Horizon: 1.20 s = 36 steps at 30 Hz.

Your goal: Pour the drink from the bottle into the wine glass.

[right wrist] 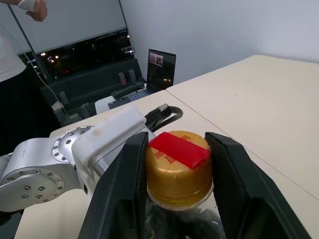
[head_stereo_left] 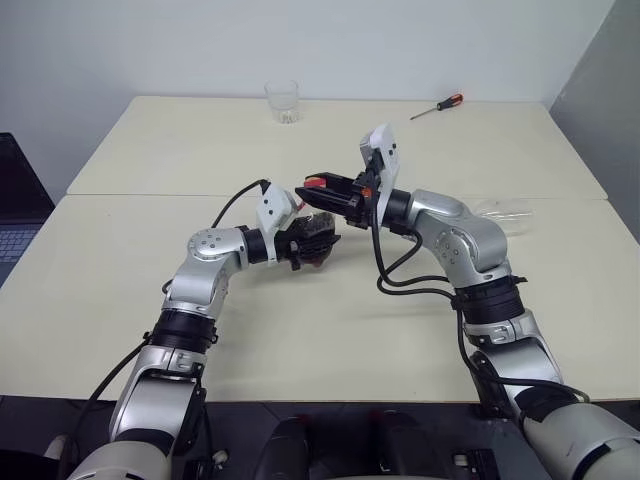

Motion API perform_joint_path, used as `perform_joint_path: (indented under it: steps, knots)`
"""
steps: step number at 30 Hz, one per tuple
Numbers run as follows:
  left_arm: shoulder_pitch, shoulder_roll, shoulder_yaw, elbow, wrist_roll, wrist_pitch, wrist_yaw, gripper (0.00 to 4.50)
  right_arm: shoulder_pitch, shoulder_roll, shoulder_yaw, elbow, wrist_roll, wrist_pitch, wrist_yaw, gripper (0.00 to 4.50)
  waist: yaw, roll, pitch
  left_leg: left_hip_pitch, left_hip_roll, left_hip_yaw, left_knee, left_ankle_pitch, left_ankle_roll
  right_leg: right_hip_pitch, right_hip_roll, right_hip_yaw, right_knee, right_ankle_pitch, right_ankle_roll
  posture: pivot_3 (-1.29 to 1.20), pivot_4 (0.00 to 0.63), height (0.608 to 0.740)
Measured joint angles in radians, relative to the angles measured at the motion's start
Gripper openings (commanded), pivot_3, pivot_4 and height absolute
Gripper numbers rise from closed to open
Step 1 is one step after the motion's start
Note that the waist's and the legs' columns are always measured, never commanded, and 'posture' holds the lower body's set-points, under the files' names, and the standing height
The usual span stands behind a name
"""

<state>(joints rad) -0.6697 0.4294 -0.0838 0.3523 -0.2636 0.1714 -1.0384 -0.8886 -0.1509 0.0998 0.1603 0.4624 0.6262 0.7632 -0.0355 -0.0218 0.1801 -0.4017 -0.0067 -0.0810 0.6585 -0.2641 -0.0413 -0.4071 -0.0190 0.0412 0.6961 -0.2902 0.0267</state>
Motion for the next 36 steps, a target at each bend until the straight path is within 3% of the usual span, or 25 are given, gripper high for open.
perform_joint_path:
  steps: [11, 28, 36]
  knots:
    - [0.030, 0.002, 0.009, -0.072, -0.006, 0.025, 0.005, 1.76, 0.000, -0.001, -0.001, 0.004, 0.000, -0.032, 0.059, 1.47, 0.000, 0.000, 0.000, 0.000, 0.000, 0.000, 0.000, 0.000, 0.000, 0.000, 0.000, 0.000, 0.000, 0.000, 0.000, 0.00, 0.150, 0.740]
    - [0.304, 0.082, 0.016, -0.510, -0.133, 0.169, -0.005, 1.76, 0.001, -0.076, 0.071, 0.009, 0.013, -0.170, 0.540, 1.47, 0.000, 0.000, 0.000, 0.000, 0.000, -0.001, 0.001, 0.000, 0.000, 0.001, 0.000, 0.000, 0.000, 0.000, 0.000, 0.00, 0.150, 0.740]
    - [0.390, 0.118, 0.016, -0.640, -0.168, 0.202, -0.007, 1.76, 0.014, -0.089, 0.116, -0.012, 0.030, -0.265, 0.675, 1.47, 0.002, 0.000, 0.000, 0.001, 0.001, -0.001, 0.001, 0.000, 0.000, 0.001, 0.000, 0.000, 0.000, 0.000, 0.000, 0.00, 0.150, 0.740]
